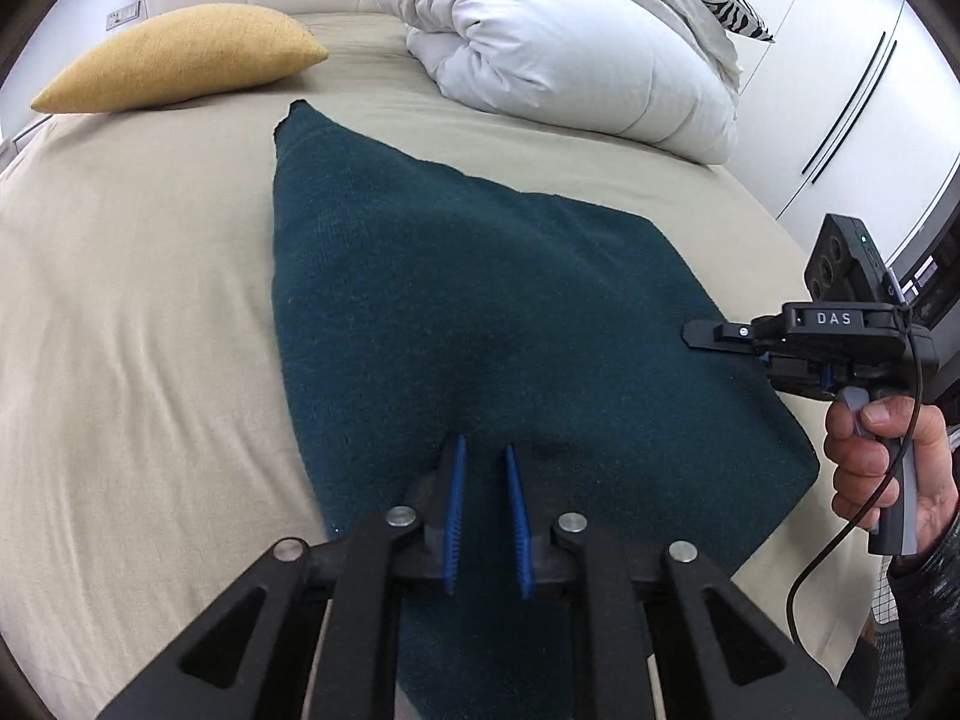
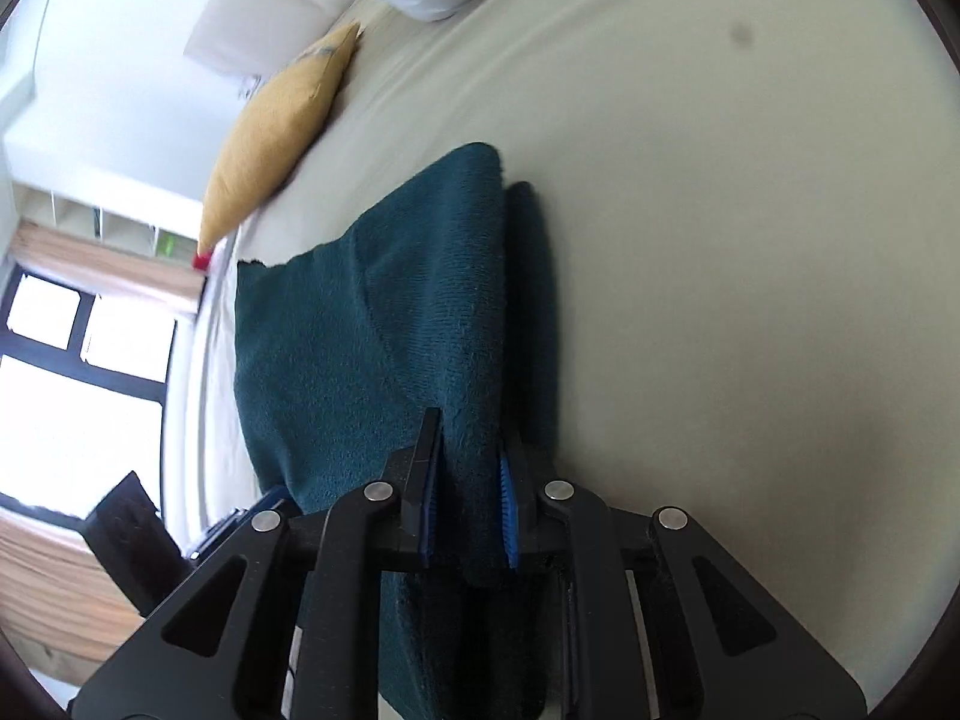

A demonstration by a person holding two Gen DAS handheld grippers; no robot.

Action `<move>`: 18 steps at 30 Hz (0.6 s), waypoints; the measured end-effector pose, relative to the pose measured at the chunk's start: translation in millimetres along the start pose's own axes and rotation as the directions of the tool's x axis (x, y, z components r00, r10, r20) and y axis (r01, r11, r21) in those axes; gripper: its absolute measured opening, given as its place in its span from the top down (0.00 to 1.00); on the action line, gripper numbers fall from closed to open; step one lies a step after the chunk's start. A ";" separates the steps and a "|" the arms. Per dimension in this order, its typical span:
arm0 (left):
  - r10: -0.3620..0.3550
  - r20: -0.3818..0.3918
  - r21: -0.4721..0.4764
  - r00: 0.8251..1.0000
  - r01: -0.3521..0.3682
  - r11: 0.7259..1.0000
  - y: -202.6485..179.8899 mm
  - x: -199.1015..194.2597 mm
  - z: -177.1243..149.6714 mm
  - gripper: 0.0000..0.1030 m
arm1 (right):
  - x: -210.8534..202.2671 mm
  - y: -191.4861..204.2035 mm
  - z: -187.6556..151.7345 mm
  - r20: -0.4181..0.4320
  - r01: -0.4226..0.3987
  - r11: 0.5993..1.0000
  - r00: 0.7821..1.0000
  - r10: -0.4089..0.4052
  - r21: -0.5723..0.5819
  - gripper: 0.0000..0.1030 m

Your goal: Fold small clothes

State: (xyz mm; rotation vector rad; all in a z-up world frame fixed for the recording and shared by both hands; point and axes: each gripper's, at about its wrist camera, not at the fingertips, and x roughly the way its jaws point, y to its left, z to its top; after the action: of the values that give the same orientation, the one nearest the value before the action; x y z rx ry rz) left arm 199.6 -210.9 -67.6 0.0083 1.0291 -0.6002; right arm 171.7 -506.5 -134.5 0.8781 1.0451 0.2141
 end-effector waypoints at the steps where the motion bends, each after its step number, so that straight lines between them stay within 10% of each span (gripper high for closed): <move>1: 0.006 0.001 0.008 1.000 -0.006 1.000 -0.9 -0.1 -0.5 0.84 | -2.1 -1.7 -2.6 0.004 -0.008 1.000 1.000 0.008 0.010 0.82; 18: 0.024 -0.011 0.041 1.000 -0.024 0.999 -2.6 0.6 -4.2 0.85 | -38.2 24.9 -80.2 0.023 0.143 0.979 0.990 -0.142 -0.143 0.79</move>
State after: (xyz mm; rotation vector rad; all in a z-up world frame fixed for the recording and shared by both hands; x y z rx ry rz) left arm 195.3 -212.2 -69.6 0.0600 1.0260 -0.5998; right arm 91.9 -468.5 -107.9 0.6702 1.0625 0.1614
